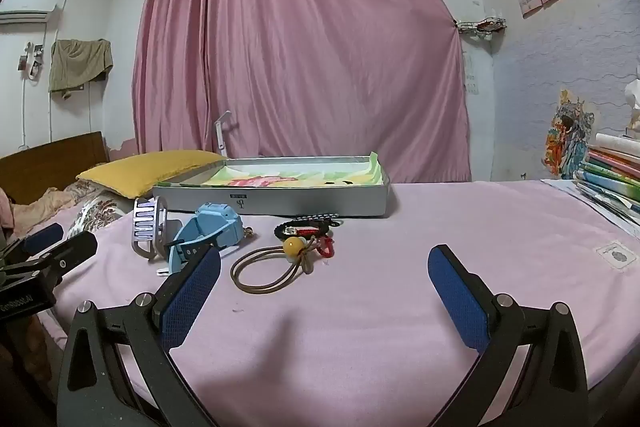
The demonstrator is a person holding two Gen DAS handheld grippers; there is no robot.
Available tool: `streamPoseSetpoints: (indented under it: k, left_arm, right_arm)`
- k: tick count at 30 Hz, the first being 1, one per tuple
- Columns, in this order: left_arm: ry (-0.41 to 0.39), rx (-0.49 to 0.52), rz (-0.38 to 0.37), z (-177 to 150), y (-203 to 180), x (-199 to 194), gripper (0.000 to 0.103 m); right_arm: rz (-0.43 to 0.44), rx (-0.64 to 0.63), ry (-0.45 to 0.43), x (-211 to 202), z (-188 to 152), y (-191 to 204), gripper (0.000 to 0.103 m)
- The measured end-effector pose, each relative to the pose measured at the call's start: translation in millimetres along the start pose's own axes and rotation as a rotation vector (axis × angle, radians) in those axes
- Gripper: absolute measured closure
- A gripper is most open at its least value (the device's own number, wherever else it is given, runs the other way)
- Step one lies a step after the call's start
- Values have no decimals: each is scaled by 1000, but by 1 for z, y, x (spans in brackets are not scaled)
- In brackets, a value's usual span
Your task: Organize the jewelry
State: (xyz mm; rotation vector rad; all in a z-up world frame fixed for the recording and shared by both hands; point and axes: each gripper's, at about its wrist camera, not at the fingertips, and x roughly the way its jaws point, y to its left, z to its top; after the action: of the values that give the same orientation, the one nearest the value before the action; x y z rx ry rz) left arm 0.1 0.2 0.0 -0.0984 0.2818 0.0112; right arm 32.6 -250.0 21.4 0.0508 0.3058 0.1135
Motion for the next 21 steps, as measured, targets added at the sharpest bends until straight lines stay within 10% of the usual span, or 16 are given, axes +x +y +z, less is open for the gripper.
streamPoseSetpoints:
  k: [21]
  left_arm:
    - [13,-13,-3,-2,5,6,1]
  right_arm:
    - [-1,0,-12,2,-2,4,1]
